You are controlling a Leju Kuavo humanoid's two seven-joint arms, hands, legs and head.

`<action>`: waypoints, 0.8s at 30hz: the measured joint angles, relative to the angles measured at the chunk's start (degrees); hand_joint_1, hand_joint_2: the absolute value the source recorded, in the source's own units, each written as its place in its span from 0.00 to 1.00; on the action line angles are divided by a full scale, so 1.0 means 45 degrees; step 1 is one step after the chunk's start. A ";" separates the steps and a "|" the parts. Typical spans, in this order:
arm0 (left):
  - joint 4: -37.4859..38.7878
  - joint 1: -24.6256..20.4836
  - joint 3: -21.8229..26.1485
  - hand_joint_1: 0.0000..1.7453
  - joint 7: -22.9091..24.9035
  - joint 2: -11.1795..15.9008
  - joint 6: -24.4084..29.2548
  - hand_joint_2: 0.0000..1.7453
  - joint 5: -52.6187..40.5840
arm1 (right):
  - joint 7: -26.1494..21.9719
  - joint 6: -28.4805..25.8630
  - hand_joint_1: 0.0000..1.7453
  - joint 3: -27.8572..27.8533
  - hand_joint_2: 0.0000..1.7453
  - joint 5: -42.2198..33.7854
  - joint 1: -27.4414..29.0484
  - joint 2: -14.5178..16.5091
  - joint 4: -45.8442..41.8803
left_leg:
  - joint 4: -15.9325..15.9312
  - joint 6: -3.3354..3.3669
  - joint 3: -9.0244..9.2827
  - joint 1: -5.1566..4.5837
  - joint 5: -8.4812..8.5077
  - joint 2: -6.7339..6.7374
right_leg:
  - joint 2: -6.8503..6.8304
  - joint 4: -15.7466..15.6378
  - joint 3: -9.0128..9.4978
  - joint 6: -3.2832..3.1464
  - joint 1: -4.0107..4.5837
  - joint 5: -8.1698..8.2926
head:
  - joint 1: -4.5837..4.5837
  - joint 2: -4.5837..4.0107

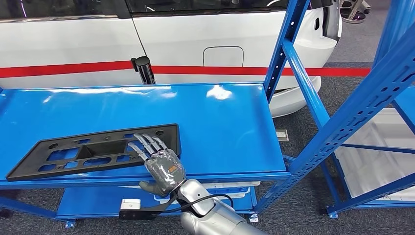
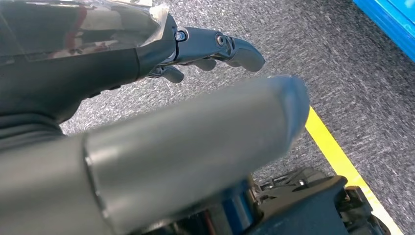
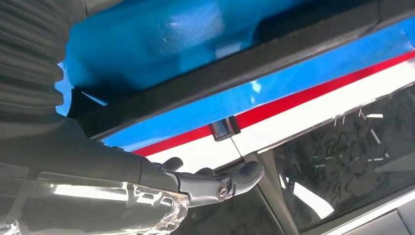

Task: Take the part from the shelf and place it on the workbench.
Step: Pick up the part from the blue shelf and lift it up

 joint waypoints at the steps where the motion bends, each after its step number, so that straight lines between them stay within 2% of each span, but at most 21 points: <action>1: 0.0000 0.0001 -0.0021 0.00 -0.0033 -0.0011 -0.0006 0.00 -0.0003 | -0.0025 0.0000 0.00 0.0049 1.00 -0.0010 -0.0003 0.0000 0.0047 | 0.0000 0.0000 0.0000 0.0000 0.0000 0.0000 | 0.0000 0.0000 0.0000 0.0000 0.0000 0.0000 | 0.0000 -0.0001; 7: 0.0000 0.0002 -0.0208 0.00 -0.0219 -0.0045 -0.0033 0.00 -0.0108 | -0.0259 -0.0004 0.00 0.0054 1.00 0.0172 -0.0005 0.0000 0.0412 | 0.0000 0.0000 0.0001 -0.0001 0.0000 0.0000 | 0.0000 0.0000 0.0000 0.0000 -0.0001 0.0000 | 0.0000 -0.0001; 16: 0.0000 0.0001 -0.0770 0.00 0.0138 -0.0114 -0.0108 0.00 -0.0685 | 0.0562 -0.0006 0.00 -0.1229 1.00 0.3419 -0.0343 0.0000 0.0610 | 0.0001 0.0001 0.0001 -0.0001 0.0002 0.0000 | 0.0000 0.0000 0.0001 0.0002 -0.0001 0.0002 | 0.0000 -0.0001; 24: 0.0000 -0.0007 -0.1022 0.00 0.0319 -0.0217 -0.0094 0.00 -0.1337 | 0.0739 -0.0010 0.00 -0.2231 1.00 0.5242 -0.0990 0.0000 0.0643 | 0.0003 0.0002 0.0002 -0.0002 0.0003 0.0000 | 0.0001 0.0000 0.0002 0.0003 -0.0002 0.0002 | 0.0000 0.0000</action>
